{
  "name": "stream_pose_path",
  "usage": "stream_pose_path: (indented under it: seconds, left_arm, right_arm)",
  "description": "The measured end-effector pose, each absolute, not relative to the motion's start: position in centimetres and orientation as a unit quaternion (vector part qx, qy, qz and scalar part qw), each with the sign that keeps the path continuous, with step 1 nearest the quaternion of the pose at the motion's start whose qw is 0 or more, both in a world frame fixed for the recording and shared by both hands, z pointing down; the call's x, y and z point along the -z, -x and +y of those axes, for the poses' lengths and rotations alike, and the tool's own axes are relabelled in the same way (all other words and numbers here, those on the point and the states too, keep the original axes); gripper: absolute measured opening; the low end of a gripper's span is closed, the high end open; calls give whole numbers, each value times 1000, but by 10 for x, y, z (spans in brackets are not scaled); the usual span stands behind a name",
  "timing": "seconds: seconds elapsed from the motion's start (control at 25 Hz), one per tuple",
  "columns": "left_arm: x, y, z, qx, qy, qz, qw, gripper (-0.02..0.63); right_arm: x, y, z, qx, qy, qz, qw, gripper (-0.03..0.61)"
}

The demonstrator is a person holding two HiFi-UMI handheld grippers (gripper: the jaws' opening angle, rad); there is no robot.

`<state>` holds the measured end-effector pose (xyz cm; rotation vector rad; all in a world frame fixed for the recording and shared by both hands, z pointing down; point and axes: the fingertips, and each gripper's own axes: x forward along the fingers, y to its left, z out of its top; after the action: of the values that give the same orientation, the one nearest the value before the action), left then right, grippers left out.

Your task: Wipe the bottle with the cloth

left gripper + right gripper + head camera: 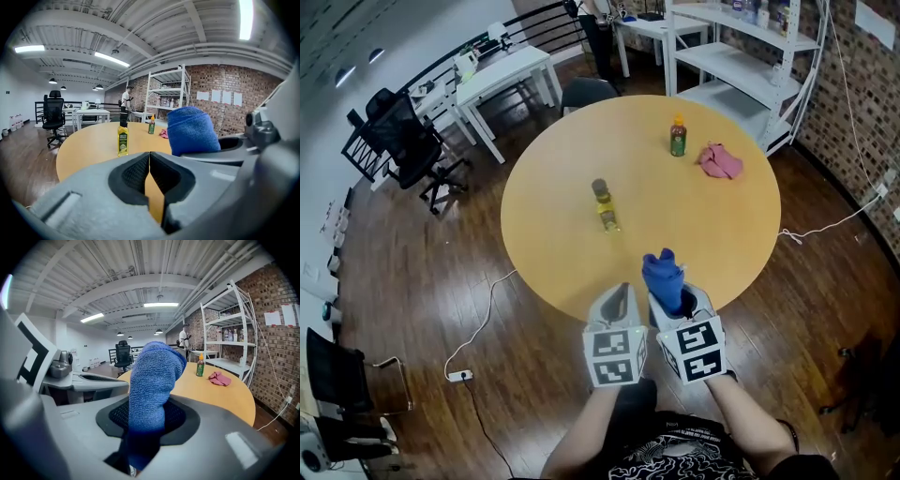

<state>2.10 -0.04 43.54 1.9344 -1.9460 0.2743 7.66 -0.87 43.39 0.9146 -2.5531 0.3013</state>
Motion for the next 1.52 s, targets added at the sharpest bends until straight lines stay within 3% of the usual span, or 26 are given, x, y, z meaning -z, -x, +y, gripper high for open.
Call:
stream_pose_path:
  seconds: [0.48, 0.8, 1.36, 1.52]
  left_arm:
    - [-420, 64, -82, -99, -739, -650, 144, 16]
    - [-416, 95, -147, -120, -784, -598, 112, 160]
    - [-451, 84, -207, -171, -875, -442, 99, 186]
    - [-449, 83, -211, -178, -886, -416, 96, 143]
  right_arm:
    - [-429, -5, -77, -119, -356, -904, 208, 137]
    - [-428, 10, -123, -134, -334, -908, 213, 137]
    - [-439, 55, -196, -227, -208, -925, 223, 135]
    - [-440, 64, -202, -231, -172, -928, 236, 135]
